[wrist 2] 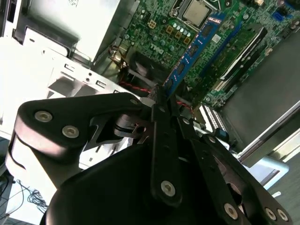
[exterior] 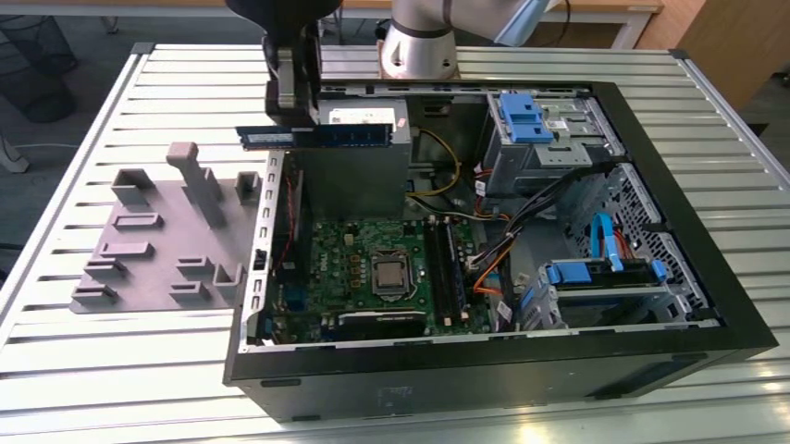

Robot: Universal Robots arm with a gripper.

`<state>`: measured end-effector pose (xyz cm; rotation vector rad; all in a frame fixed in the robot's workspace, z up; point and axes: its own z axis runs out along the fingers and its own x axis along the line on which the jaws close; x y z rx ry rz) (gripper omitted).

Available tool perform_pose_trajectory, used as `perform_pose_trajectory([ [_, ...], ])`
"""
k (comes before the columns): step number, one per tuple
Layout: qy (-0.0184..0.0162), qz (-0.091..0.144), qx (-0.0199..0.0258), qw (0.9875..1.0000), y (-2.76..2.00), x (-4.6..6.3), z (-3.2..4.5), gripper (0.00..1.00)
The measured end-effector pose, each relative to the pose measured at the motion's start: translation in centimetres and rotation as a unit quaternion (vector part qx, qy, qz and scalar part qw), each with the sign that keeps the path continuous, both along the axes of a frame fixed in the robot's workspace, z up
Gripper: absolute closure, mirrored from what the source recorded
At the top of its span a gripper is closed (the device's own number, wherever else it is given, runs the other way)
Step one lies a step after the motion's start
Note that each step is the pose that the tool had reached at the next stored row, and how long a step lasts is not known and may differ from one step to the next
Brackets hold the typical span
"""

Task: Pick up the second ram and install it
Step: 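Pick up the second ram and move it above second insertion slot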

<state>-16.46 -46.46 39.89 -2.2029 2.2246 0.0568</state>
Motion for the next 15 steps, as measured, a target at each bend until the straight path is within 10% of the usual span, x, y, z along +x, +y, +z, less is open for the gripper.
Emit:
perform_pose_trajectory([
  [15, 0.0, 0.0, -0.0001, 1.0, 0.0, 3.0, -0.02, 0.86],
])
